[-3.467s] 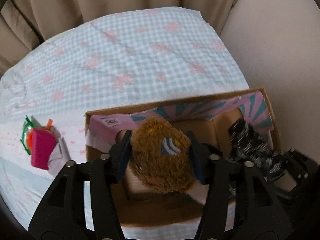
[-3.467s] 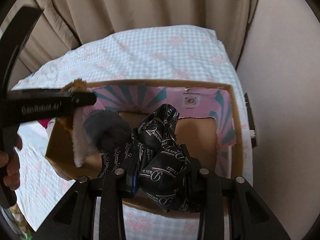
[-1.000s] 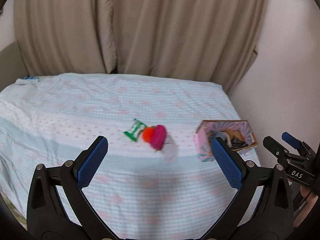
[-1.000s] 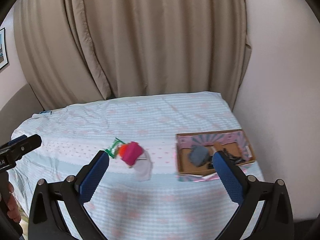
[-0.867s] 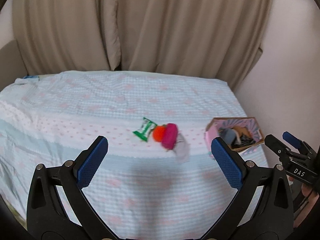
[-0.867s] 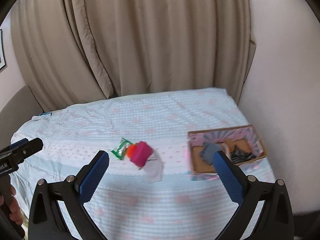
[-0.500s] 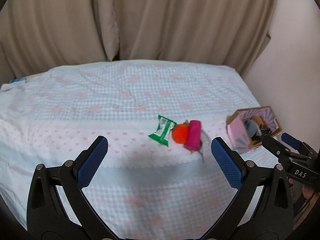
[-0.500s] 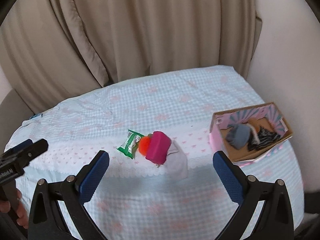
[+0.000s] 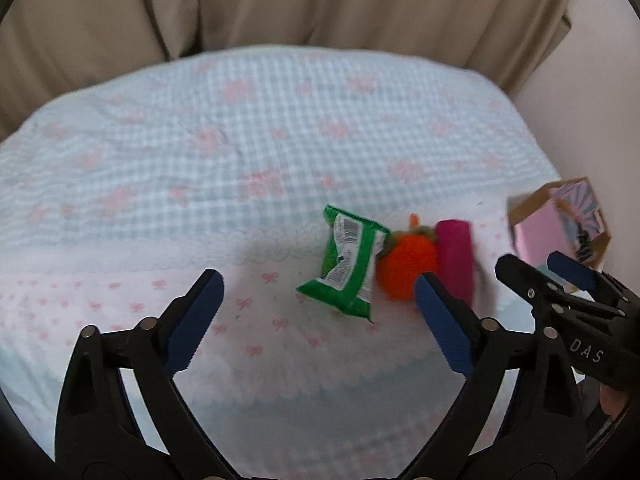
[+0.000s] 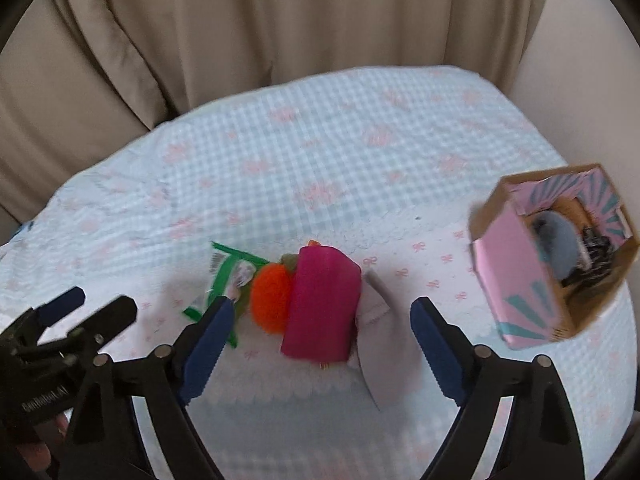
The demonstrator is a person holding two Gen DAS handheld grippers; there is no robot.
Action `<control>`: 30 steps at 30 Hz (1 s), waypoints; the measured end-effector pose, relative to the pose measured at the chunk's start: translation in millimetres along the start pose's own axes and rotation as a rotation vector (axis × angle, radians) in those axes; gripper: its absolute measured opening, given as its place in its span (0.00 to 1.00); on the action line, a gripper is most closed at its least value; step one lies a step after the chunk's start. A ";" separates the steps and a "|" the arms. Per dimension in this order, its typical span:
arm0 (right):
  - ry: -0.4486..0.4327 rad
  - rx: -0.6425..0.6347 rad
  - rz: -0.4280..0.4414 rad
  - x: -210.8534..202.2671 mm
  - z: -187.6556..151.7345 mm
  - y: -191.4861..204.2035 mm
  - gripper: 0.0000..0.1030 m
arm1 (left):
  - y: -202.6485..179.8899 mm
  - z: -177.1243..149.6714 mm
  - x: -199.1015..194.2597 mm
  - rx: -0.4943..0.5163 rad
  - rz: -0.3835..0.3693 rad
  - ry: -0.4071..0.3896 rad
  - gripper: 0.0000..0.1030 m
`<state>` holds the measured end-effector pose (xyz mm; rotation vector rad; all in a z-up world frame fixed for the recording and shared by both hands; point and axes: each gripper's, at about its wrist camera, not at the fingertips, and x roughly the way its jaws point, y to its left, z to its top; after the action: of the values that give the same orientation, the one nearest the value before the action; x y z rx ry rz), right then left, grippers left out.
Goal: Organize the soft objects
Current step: 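Grasp the green snack packet with the left tool while the right tool grasps the pink pouch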
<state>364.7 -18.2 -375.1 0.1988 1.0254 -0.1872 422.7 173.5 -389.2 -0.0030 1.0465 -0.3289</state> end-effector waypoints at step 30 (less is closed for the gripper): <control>0.104 0.174 0.070 86.7 -0.4 -22.6 0.22 | -30.0 -14.1 99.6 0.083 -0.056 0.070 0.38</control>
<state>402.7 -45.2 -451.7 0.4050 1.1045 -0.2042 448.2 120.4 -476.1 0.0541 1.1029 -0.4257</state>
